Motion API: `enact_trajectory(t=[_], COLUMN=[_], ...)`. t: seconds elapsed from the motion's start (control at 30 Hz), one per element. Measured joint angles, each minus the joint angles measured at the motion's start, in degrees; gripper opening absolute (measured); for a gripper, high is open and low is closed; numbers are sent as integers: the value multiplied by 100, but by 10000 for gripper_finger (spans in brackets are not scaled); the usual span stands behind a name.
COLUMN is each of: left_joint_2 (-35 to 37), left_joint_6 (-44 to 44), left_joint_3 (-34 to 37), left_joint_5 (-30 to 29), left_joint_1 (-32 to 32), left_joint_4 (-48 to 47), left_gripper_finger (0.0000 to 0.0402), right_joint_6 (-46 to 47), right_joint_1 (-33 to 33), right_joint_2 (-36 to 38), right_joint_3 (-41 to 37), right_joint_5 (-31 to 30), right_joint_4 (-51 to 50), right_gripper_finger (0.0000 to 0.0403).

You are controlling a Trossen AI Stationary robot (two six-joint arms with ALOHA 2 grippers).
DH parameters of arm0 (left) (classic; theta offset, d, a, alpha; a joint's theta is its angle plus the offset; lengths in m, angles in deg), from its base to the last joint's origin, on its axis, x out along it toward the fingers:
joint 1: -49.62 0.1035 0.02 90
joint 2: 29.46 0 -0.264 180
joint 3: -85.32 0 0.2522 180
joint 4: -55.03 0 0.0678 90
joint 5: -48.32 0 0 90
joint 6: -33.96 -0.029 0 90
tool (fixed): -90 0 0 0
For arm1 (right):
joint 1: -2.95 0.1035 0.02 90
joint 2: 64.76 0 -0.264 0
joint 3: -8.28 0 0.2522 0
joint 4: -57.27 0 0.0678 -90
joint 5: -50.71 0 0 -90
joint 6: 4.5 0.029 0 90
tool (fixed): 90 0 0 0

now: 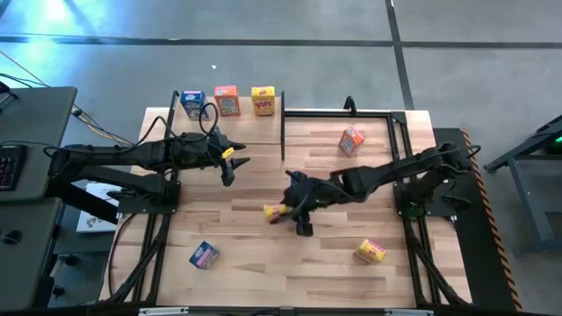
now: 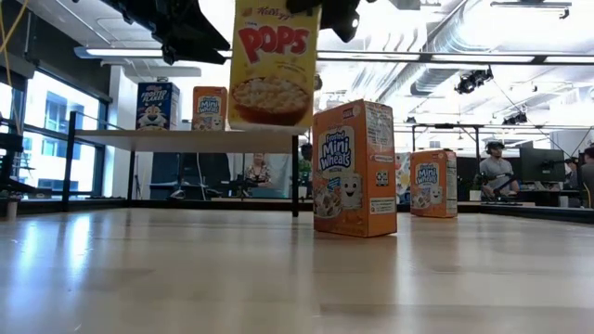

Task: Stack cereal on shelf
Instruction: Put the left yellow cereal box on the shelf aligned with the other yellow cereal box

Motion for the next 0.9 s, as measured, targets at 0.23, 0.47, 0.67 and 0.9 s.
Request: enact_trajectory(t=[0.23,0.47,0.67,0.9], left_joint_2=[0,0,0,0], left_joint_6=[-12,-15,3,-130], left_joint_3=[0,0,0,0], left_joint_5=[-16,-611,-607,-610], left_joint_1=[0,2,0,0], left_joint_4=[0,17,261,433], left_gripper_finger=[203,206,207,207], right_joint_6=[-146,-148,-195,-390], right_joint_1=[-321,-620,-831,-989], right_joint_2=[0,0,0,0], right_joint_3=[10,10,10,10], right_joint_5=[107,182,432,478], right_joint_4=[-84,-244,-241,-156], right_gripper_finger=[142,142,142,142])
